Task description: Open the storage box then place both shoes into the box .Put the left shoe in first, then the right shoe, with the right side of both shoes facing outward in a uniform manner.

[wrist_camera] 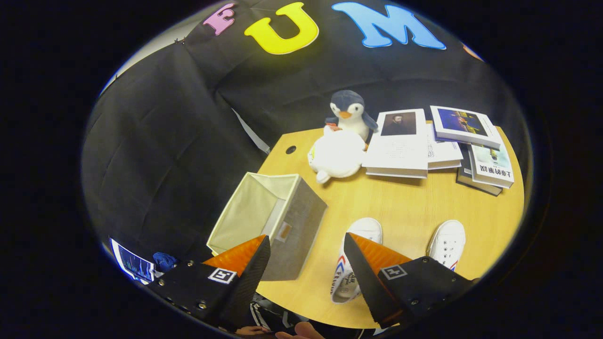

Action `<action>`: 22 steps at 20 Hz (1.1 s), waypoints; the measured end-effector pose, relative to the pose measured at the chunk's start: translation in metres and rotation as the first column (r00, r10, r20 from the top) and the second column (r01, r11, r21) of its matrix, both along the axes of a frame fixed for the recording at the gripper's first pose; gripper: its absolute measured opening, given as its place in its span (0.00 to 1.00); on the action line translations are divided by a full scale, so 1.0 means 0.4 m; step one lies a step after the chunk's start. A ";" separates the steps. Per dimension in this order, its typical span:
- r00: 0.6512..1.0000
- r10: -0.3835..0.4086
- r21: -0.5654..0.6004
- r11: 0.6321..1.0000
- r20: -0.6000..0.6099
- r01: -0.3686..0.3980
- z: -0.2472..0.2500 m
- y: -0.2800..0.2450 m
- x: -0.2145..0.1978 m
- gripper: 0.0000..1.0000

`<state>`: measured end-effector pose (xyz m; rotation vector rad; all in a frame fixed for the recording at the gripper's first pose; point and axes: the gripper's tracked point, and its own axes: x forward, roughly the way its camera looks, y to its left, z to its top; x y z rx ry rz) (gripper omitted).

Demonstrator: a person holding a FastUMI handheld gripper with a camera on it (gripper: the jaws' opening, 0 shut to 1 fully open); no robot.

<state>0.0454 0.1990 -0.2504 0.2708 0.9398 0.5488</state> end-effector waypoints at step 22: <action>0.933 -0.013 -0.293 0.951 -0.361 -0.100 -0.448 -0.144 -0.080 0.89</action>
